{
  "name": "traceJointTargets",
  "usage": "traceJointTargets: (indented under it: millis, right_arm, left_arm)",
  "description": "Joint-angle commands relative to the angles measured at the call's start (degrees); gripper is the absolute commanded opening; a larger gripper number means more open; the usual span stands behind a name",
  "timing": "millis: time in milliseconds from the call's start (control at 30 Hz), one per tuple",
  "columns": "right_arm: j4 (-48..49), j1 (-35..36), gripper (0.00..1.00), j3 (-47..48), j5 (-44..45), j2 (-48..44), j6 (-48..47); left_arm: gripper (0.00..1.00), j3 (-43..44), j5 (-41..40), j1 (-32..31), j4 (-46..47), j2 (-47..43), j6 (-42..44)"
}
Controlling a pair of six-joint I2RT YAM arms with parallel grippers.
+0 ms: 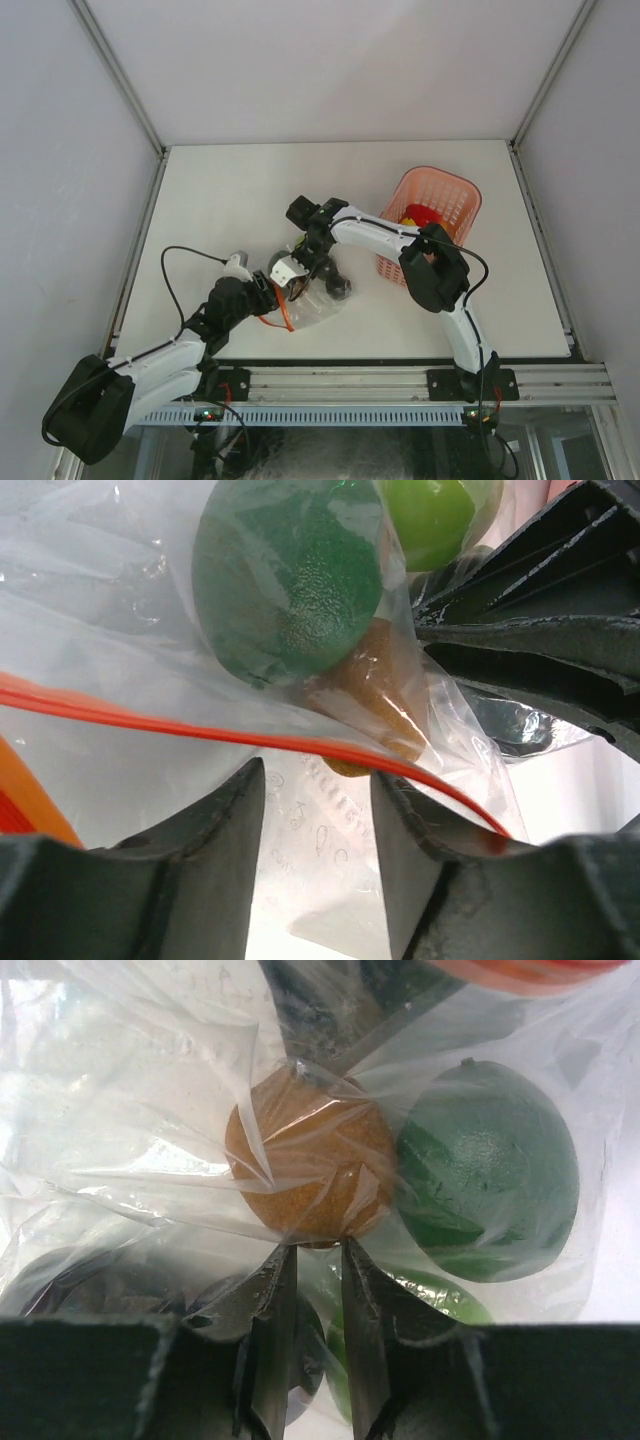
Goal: Open the zip-top bag and remove the fake food
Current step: Pick up the fake fruit from the zipper food storage bag.
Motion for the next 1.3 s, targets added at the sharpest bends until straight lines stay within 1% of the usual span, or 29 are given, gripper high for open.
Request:
traceJointTargets:
  millis: [0,67,133,300,500,633,767,1067,1267]
  right_arm:
    - [0.37,0.89,0.21,-0.68,-1.82,0.32,0.43]
    - [0.29,0.83,0.2,-0.76,-2.2,0.45,0.54]
    - [0.21,0.84,0.19,-0.85,-2.7,0.43,0.63]
    - [0.0,1.11,0.14,-0.77,-4.04,0.3,0.87]
    - [0.19,1.41,0.13,-0.53,-5.35,0.08,1.67]
    - [0.11,1.42,0.13,-0.51,-6.19,-0.23,2.33]
    - [0.11,1.5,0.12,-0.51,-7.12,-0.45,2.81]
    - [-0.15,1.9,0.12,-0.09,-9.76,-0.41,4.09]
    - [-0.28,1.66,0.12,0.27,-11.52,-0.35,5.1]
  left_arm:
    - [0.55,-1.1,-1.38,-0.26,3.56,0.15,1.05]
    - [0.6,-1.19,-1.61,-0.21,3.56,0.34,1.02]
    - [0.63,-1.14,-1.72,-0.21,3.56,0.69,1.11]
    - [0.64,-0.93,-0.64,-0.25,4.76,1.2,1.13]
    - [0.64,-1.33,1.85,-0.24,6.69,0.16,0.72]
    - [0.65,-2.13,1.9,-0.25,6.8,-1.88,0.01]
    - [0.68,-2.53,1.25,-0.21,6.92,-3.0,-0.99]
    - [0.7,-1.1,0.1,-0.25,9.04,2.16,-2.25]
    - [0.7,-0.71,-1.69,-0.23,9.55,4.36,-3.16]
